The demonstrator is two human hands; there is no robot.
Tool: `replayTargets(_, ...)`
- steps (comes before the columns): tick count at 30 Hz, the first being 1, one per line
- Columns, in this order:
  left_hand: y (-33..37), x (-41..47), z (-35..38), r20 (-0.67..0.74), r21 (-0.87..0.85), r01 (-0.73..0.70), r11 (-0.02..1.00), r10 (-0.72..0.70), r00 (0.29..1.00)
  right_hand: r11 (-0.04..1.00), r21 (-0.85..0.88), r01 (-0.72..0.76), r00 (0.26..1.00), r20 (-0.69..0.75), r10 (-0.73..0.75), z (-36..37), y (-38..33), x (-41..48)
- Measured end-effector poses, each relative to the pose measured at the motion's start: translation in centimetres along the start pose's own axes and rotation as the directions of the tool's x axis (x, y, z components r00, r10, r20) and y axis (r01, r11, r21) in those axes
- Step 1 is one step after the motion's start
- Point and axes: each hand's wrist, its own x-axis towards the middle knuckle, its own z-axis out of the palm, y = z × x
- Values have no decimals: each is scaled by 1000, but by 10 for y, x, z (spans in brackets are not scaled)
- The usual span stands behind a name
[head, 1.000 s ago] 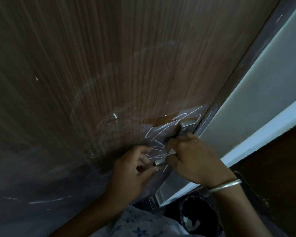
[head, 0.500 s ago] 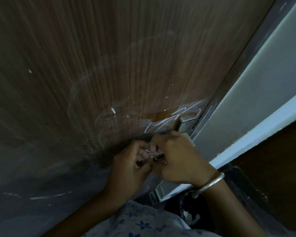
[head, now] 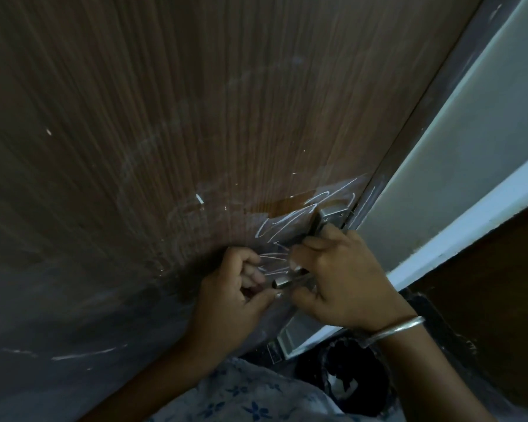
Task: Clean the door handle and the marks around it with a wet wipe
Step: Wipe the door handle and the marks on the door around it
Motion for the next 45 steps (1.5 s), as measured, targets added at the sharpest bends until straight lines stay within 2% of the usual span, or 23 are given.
replayTargets(6,2,0,-1,-9,8,-13,1000,13,1000,993,-48,-111,987,-121,104,6,5,-7)
replayTargets(10,2,0,-2,-3,28,-18,999,18,1000,990,-13,-139,984,-113,136,8,5,-7)
replayTargets(15,3,0,-2,-5,32,-33,999,33,999,996,32,-87,996,-3,87,5,0,1)
replayTargets(21,5,0,-3,-4,31,-16,999,17,1000,1000,-20,-24,997,-75,22,4,-24,13)
replayTargets(28,10,0,-4,-43,26,13,1000,-12,999,993,97,63,996,-74,-56,7,-36,15)
replayTargets(32,4,-2,-6,-20,37,-23,999,23,1000,984,178,5,997,-72,8,2,-15,12)
replayTargets(39,4,-3,-18,-71,134,-86,987,96,993,979,170,-111,987,-97,129,3,7,3)
replayTargets(45,6,-6,-23,-79,144,-92,985,104,991,994,109,-21,993,-112,33,3,7,12)
